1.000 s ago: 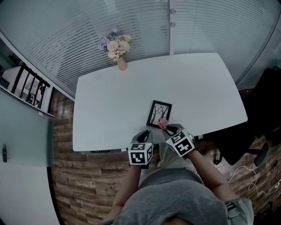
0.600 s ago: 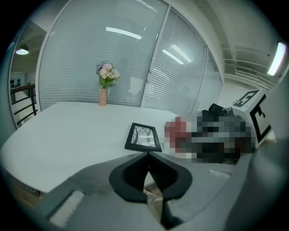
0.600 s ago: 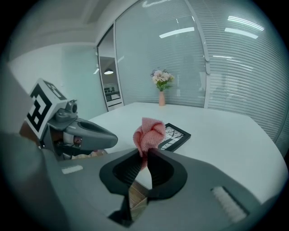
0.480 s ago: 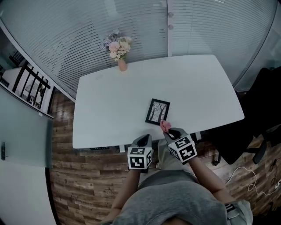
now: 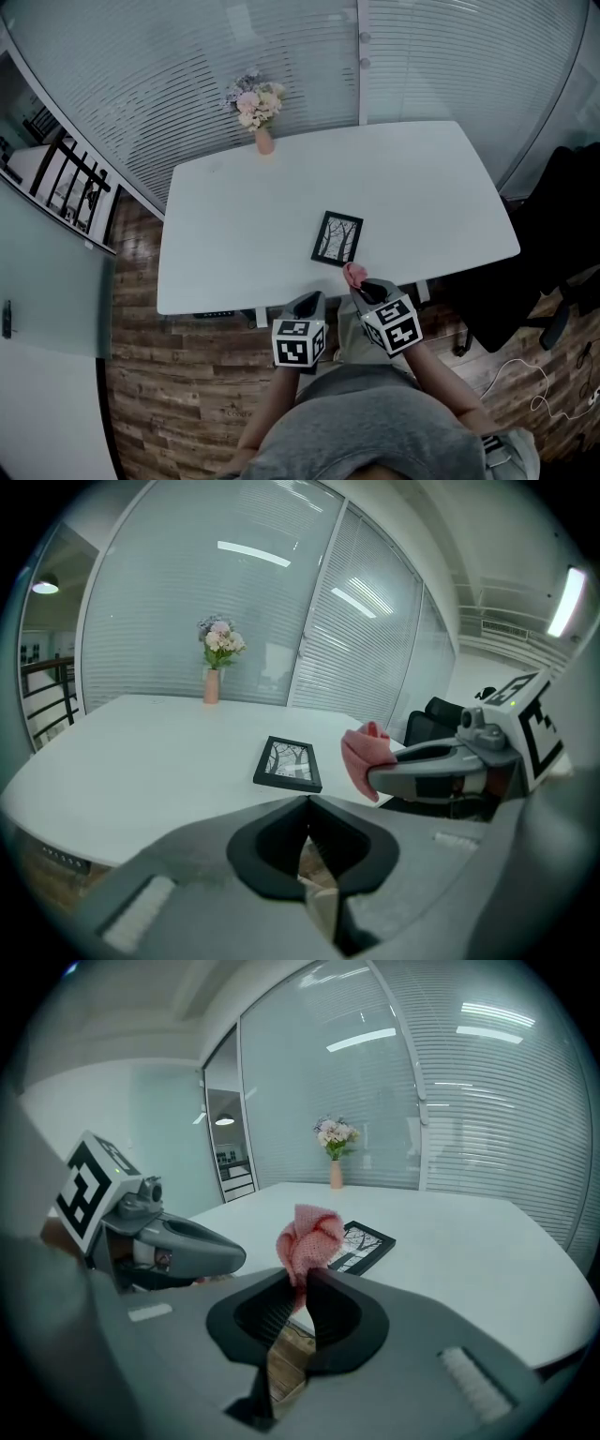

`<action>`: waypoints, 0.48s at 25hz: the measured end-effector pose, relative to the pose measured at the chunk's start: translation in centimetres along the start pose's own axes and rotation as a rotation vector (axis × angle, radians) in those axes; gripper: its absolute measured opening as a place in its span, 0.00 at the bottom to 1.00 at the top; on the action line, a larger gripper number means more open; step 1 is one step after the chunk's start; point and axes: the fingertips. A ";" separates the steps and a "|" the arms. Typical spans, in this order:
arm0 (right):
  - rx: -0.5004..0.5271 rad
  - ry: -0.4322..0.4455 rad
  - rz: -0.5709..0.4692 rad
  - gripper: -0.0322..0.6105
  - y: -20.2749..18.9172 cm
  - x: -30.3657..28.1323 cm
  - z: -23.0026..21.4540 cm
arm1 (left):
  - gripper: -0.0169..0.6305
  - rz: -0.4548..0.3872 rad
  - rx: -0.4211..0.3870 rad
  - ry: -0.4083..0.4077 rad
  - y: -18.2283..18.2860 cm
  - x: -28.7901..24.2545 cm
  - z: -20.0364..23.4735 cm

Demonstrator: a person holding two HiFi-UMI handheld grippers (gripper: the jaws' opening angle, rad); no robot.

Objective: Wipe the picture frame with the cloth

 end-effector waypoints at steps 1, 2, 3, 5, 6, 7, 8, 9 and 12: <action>-0.001 0.003 -0.005 0.11 0.1 0.1 0.1 | 0.03 -0.001 0.000 0.000 0.0 0.1 0.0; 0.000 0.007 -0.012 0.11 0.3 0.2 0.1 | 0.03 -0.001 0.000 0.000 0.0 0.1 0.0; 0.003 0.009 -0.021 0.10 0.5 0.3 0.2 | 0.03 -0.001 0.001 0.000 0.0 0.2 0.0; 0.007 0.006 -0.042 0.10 1.0 0.6 0.2 | 0.03 -0.002 0.002 0.000 0.1 0.3 0.0; 0.008 0.003 -0.051 0.10 1.2 0.7 0.2 | 0.03 -0.003 0.002 -0.001 0.1 0.4 0.0; 0.008 0.002 -0.057 0.10 1.3 0.8 0.2 | 0.03 -0.005 0.002 -0.001 0.2 0.4 0.0; 0.008 0.002 -0.061 0.10 1.4 0.8 0.3 | 0.03 -0.007 0.002 -0.002 0.2 0.4 0.0; 0.008 0.003 -0.064 0.10 1.5 0.9 0.3 | 0.03 -0.009 0.001 -0.003 0.2 0.4 -0.1; 0.007 0.007 -0.066 0.10 1.6 0.9 0.4 | 0.03 -0.010 0.002 -0.006 0.4 0.6 -0.2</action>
Point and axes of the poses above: the fingertips, and each gripper's own axes: x backward along the fingers, z to its left, y out of its top
